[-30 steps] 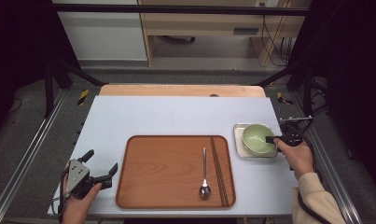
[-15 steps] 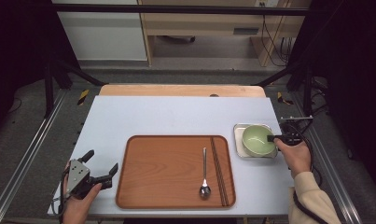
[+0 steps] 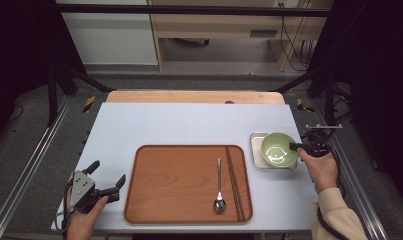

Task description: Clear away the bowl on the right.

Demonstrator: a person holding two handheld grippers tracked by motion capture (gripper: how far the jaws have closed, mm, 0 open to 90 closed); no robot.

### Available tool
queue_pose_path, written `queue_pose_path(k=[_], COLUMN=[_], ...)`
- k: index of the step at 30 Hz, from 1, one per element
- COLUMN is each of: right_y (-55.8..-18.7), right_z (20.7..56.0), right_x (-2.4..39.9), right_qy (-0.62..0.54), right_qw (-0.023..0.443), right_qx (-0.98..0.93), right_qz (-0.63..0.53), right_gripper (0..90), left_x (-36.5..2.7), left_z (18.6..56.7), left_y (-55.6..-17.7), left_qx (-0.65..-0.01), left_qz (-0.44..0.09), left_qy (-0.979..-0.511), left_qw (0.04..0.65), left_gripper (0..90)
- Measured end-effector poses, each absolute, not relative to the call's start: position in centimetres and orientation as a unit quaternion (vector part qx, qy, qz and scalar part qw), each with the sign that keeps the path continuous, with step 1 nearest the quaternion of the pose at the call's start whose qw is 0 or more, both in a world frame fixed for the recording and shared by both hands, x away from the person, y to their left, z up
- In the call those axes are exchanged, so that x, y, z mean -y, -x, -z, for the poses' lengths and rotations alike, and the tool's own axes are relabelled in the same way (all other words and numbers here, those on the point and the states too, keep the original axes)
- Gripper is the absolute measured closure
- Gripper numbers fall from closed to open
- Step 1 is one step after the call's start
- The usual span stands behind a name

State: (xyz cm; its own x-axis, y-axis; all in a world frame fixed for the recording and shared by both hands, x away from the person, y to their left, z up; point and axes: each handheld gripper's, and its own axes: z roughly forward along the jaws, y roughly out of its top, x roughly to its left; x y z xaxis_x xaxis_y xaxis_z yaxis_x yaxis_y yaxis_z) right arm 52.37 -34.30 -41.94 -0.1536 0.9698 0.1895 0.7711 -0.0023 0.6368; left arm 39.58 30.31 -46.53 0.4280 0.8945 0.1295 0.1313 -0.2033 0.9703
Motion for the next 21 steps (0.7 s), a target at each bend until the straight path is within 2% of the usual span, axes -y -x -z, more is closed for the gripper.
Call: queue_pose_path(k=[21], right_y=[-52.1], right_z=[39.1], right_x=[30.5], right_qy=[-0.583], right_qw=[0.158], right_qx=[-0.719], right_qz=[-0.345], right_gripper=[83.9], left_x=[-30.4], left_z=[46.4], left_y=[-39.5], left_qx=[-0.377], left_qz=[-0.381], left_qy=[-0.675], left_qw=[0.507], left_gripper=[2.5])
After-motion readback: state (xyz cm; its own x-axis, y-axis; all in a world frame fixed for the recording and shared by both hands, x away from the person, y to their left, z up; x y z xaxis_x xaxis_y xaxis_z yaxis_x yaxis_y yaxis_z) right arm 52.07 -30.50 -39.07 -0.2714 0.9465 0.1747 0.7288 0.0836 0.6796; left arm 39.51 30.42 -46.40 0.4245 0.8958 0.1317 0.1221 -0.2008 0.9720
